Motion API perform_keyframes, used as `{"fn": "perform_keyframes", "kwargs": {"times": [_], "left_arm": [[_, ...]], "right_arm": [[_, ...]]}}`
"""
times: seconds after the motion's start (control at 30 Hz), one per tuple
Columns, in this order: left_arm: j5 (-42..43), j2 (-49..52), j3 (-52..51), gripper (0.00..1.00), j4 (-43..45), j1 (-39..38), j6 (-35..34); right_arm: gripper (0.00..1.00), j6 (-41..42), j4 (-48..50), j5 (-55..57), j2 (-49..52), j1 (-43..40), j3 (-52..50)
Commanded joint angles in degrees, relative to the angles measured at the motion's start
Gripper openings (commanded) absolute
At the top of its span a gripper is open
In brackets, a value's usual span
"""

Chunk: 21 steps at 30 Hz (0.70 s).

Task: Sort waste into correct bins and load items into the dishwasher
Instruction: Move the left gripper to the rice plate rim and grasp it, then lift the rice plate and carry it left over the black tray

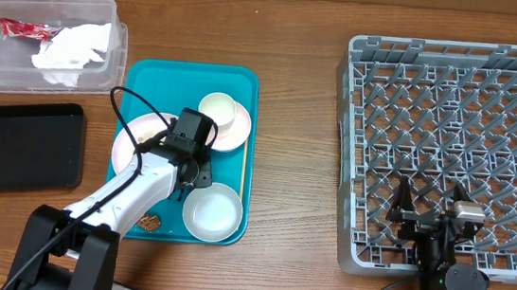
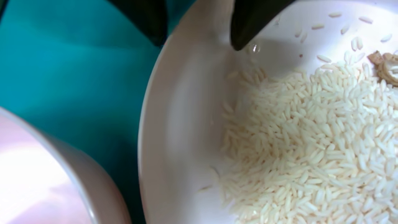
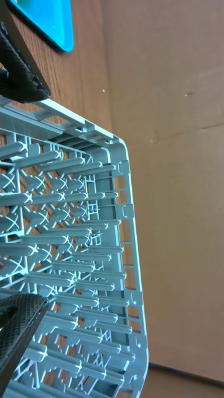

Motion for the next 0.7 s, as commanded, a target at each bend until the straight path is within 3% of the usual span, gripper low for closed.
{"fn": "perform_keyframes", "kwargs": {"times": [0.0, 0.13, 0.23, 0.67], "left_arm": [[-2.40, 0.81, -0.66, 0.27, -0.09, -0.37, 0.90], [-2.54, 0.79, 0.24, 0.24, -0.79, -0.37, 0.96], [-2.51, 0.79, 1.09, 0.16, -1.14, -0.37, 1.55], [-2.54, 0.79, 2.12, 0.04, -2.25, -0.37, 1.55]], "right_arm": [[1.00, -0.02, 0.35, 0.55, -0.57, -0.11, -0.61], [1.00, -0.02, 0.35, 0.55, -0.57, -0.11, -0.61], [1.00, 0.00, 0.35, 0.55, -0.57, -0.11, -0.61], [1.00, -0.02, 0.35, 0.55, -0.57, -0.11, -0.61]]}}
